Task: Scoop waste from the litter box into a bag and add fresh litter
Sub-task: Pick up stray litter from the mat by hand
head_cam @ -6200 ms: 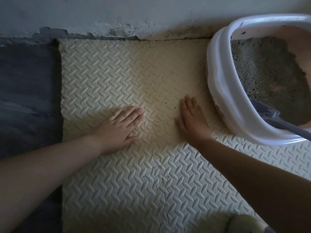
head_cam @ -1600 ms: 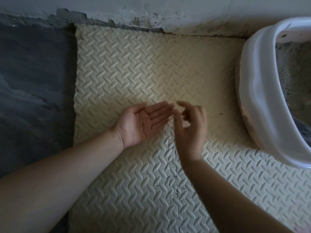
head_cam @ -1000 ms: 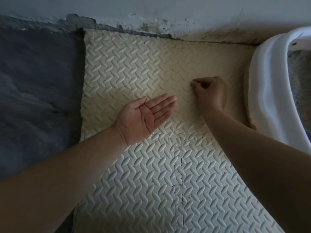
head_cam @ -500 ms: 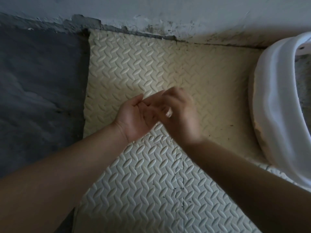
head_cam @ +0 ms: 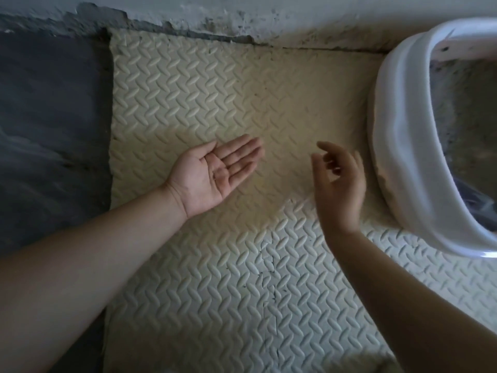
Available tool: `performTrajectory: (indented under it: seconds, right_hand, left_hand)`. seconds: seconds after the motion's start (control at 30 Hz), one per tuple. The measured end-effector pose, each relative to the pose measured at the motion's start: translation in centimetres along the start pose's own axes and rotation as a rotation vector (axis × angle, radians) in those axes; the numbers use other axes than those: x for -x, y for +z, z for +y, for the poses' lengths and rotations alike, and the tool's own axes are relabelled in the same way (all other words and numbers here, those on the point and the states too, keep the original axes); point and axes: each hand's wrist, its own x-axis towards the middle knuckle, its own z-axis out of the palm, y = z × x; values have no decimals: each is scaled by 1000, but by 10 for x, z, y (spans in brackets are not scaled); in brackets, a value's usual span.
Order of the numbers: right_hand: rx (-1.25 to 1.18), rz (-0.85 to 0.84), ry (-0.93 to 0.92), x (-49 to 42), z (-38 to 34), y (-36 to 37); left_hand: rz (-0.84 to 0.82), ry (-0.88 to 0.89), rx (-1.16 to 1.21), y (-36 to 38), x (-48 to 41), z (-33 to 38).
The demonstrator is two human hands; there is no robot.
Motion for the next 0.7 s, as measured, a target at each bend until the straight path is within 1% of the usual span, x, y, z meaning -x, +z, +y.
performTrajectory:
  seconds: [0.07, 0.1, 0.13, 0.2, 0.3, 0.33, 0.43, 0.57, 0.6, 0.7]
  right_hand:
    - [71, -23, 131, 11, 26, -19]
    - [126, -58, 161, 18, 38, -26]
    - [188, -100, 162, 24, 47, -30]
    - [279, -169, 96, 34, 61, -34]
    - [301, -207, 54, 39, 65, -30]
    - [294, -204, 59, 40, 64, -29]
    - [274, -159, 83, 38, 59, -25]
    - [212, -81, 147, 34, 52, -16]
    - [196, -65, 166, 34, 51, -14]
    - [185, -38, 257, 31, 49, -9]
  left_hand:
    - [-6, -48, -2, -4, 3, -10]
    - [-6, -71, -15, -6, 6, -14]
    - [-7, -91, -36, -7, 9, -18]
    - [-27, -123, -80, -11, 14, -22]
    - [5, -141, -102, -11, 25, -21]
    - [7, -150, -108, -10, 29, -20]
    - [-57, -177, -69, -8, 36, -17]
    - [-21, -157, -116, -4, 43, -17]
    - [7, -137, -143, -3, 44, -17]
    - [36, -79, -130, 2, 50, -20]
